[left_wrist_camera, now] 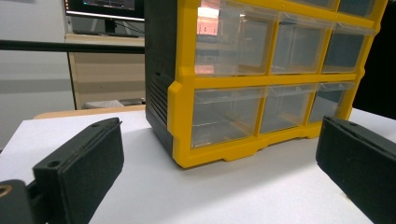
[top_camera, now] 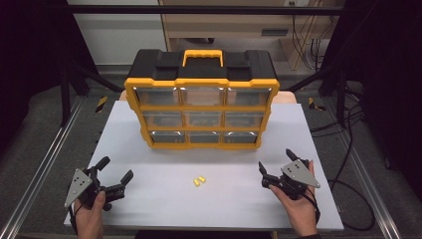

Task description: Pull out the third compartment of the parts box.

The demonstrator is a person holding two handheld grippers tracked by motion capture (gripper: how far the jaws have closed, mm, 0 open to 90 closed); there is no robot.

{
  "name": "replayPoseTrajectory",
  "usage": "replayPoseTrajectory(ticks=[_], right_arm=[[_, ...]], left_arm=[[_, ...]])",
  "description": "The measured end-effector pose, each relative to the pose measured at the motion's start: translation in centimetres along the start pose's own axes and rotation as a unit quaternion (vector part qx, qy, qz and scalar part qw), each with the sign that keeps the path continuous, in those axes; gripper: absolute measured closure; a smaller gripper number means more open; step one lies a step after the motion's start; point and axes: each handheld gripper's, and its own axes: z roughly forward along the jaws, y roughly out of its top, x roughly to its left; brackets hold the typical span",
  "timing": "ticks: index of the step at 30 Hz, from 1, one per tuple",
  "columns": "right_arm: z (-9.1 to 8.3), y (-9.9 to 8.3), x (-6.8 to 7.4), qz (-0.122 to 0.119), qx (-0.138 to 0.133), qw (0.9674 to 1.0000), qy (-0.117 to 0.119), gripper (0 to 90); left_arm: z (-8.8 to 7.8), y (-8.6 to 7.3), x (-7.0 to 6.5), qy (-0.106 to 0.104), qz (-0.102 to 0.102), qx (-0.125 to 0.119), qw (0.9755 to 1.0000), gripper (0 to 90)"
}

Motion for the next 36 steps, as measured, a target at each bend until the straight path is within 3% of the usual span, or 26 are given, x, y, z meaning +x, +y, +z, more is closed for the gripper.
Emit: replayPoseTrajectory(ticks=[4, 8, 12, 15, 19, 23, 24, 29, 32, 33, 34, 36], right_arm=[[0.7, 1.7, -0.1, -0.052, 0.028, 0.9981, -0.016, 6.8], [1.0, 2.8, -0.3, -0.060, 0.034, 0.9974, -0.020, 7.4], [1.5, 4.7, -0.3, -0.094, 0.042, 0.9945, -0.021, 7.5], [1.7, 5.6, -0.2, -0.106, 0.044, 0.9932, -0.020, 7.6], [2.0, 7.2, 0.1, -0.140, 0.045, 0.9887, -0.026, 7.8], [2.3, 9.4, 0.5, -0.188, 0.037, 0.9807, -0.041, 9.3], [2.3, 9.4, 0.5, -0.188, 0.037, 0.9807, -0.041, 9.3], [2.6, 11.1, 1.0, -0.244, 0.030, 0.9672, -0.062, 12.5], [2.6, 11.9, 1.4, -0.264, 0.026, 0.9614, -0.071, 14.0], [2.5, 12.3, 1.6, -0.276, 0.025, 0.9578, -0.075, 15.1], [2.5, 12.3, 1.6, -0.276, 0.025, 0.9578, -0.075, 15.1], [2.4, 12.6, 1.6, -0.290, 0.021, 0.9527, -0.088, 16.8]], left_arm=[[0.0, -0.1, -0.1, -0.001, 0.001, 0.002, 1.0000, 0.5], [0.1, -0.1, -0.2, -0.002, 0.003, 0.005, 1.0000, 0.5], [0.3, -0.1, -0.3, -0.003, 0.009, 0.008, 0.9999, 0.5], [0.3, -0.1, -0.4, -0.004, 0.011, 0.010, 0.9999, 0.5], [0.3, -0.1, -0.4, -0.004, 0.012, 0.012, 0.9998, 0.5], [0.3, -0.1, -0.4, -0.003, 0.012, 0.012, 0.9999, 0.5], [0.3, -0.1, -0.4, -0.003, 0.012, 0.012, 0.9998, 0.5], [0.3, -0.1, -0.5, -0.004, 0.016, 0.014, 0.9998, 0.5], [0.3, -0.1, -0.5, -0.002, 0.020, 0.016, 0.9997, 0.5], [0.3, -0.1, -0.5, -0.002, 0.021, 0.016, 0.9997, 0.5], [0.3, -0.1, -0.5, -0.002, 0.021, 0.017, 0.9996, 0.5], [0.3, -0.1, -0.5, -0.002, 0.021, 0.018, 0.9996, 0.5]])
